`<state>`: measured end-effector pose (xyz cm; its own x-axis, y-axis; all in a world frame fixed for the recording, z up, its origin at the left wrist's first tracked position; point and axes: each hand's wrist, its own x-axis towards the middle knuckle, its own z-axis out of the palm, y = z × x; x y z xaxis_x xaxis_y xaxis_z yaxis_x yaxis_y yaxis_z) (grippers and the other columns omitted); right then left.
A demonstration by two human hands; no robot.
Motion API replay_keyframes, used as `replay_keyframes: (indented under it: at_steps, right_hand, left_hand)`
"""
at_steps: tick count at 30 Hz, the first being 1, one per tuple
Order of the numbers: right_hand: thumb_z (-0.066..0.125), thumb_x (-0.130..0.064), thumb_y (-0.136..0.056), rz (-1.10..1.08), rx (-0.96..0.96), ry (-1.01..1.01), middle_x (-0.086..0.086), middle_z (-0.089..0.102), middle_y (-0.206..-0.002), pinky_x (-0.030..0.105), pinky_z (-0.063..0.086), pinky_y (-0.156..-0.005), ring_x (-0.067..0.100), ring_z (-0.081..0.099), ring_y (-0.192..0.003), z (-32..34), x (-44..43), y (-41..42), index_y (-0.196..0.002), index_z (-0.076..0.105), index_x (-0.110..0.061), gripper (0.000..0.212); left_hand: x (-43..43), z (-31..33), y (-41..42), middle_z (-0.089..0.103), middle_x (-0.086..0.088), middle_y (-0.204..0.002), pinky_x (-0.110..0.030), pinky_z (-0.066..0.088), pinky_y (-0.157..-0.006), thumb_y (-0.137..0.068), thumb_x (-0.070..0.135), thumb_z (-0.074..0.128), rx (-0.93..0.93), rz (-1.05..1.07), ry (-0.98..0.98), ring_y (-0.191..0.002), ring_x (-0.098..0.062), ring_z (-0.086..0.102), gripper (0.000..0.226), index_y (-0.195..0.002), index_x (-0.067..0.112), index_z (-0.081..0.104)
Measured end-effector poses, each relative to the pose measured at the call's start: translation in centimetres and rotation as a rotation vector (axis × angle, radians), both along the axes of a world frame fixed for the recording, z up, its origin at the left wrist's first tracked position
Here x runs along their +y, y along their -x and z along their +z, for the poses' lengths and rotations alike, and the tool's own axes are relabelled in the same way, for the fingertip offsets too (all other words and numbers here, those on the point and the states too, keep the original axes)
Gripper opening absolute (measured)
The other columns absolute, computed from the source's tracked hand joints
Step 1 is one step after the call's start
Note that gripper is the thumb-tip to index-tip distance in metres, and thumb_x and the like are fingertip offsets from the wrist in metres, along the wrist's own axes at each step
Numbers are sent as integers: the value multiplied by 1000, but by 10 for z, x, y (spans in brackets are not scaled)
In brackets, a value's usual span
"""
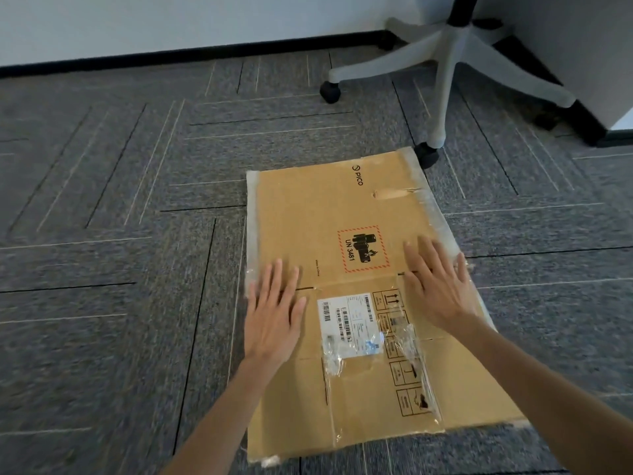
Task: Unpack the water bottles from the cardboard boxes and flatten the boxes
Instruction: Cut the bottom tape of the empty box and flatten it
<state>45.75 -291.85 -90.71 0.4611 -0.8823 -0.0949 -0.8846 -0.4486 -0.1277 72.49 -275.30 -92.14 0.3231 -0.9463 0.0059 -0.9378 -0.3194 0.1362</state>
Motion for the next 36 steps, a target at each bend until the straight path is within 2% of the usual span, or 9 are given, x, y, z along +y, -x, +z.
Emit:
replay_keyframes:
  at_steps: [3, 9, 16, 18, 23, 26, 29, 32, 36]
  right_hand:
    - [8, -49, -101, -39, 3, 29, -2, -14, -163, 54, -9, -119, 16, -22, -148, -16, 8, -4, -155, -9, -33, 58]
    - [14, -47, -102, -47, -11, 78, -3, -15, -163, 53, -8, -120, 15, -22, -147, -17, 10, -5, -155, -8, -31, 59]
    - [7, -52, -99, -13, 83, -40, 1, -13, -163, 56, -3, -120, 22, -16, -149, 2, -1, -2, -155, -9, -27, 63]
    - [16, -56, -99, -29, 82, -67, 4, -10, -163, 55, -1, -120, 25, -11, -150, 9, 3, 9, -155, -6, -25, 68]
    - [32, -65, -94, -350, -61, -121, 13, 3, -163, 56, 13, -117, 30, 7, -150, 8, 46, 41, -155, 3, -14, 85]
    - [40, -58, -95, -399, -122, -131, 22, 23, -155, 53, 29, -112, 37, 25, -142, 12, 59, 44, -152, 13, -6, 81]
    - [43, -50, -97, -362, -81, -100, 27, 34, -144, 54, 36, -104, 43, 35, -131, 15, 70, 40, -147, 22, 0, 74]
    - [39, -50, -98, -348, -28, -101, 31, 30, -146, 55, 34, -106, 44, 34, -132, 12, 85, 34, -148, 19, 1, 74]
    - [27, -52, -99, -333, 14, -136, 33, 15, -153, 55, 27, -111, 46, 23, -139, 8, 97, 29, -153, 4, -4, 76]
  left_hand:
    - [-4, -10, 1, -15, -2, -164, -45, -9, -121, -103, 55, 1, -42, 0, -54, -150, -18, -18, 60, -156, 29, -5]
    - [-5, -10, 2, -14, -2, -164, -46, -15, -120, -104, 54, 6, -47, 2, -64, -150, -19, -18, 59, -156, 30, -4]
    - [-14, 13, -5, -42, 0, -153, -51, -23, -115, -98, 64, 4, 102, -25, -270, -140, -18, -40, 67, -150, 33, -26]
    - [-2, 13, 0, -39, -1, -155, -51, -20, -117, -99, 61, 7, 160, 28, -219, -141, -16, -37, 66, -150, 33, -25]
    - [42, 11, 14, -26, -6, -161, -52, -8, -119, -97, 62, 27, 278, 260, -38, -149, -26, -19, 72, -156, 35, -8]
    - [50, 14, 20, -15, -6, -164, -51, 14, -119, -99, 54, 37, 441, 317, 10, -151, -29, 5, 72, -157, 33, -1]
    - [59, 15, 22, 12, -8, -163, -51, 36, -111, -98, 40, 50, 588, 390, 115, -145, -30, 27, 68, -154, 27, 14]
    - [64, 15, 13, 22, -8, -158, -54, 39, -108, -99, 38, 50, 585, 416, 131, -142, -30, 30, 60, -151, 24, 24]
    - [66, 17, 13, 14, -9, -161, -53, 38, -106, -101, 41, 45, 503, 439, 77, -146, -30, 23, 59, -152, 26, 22]
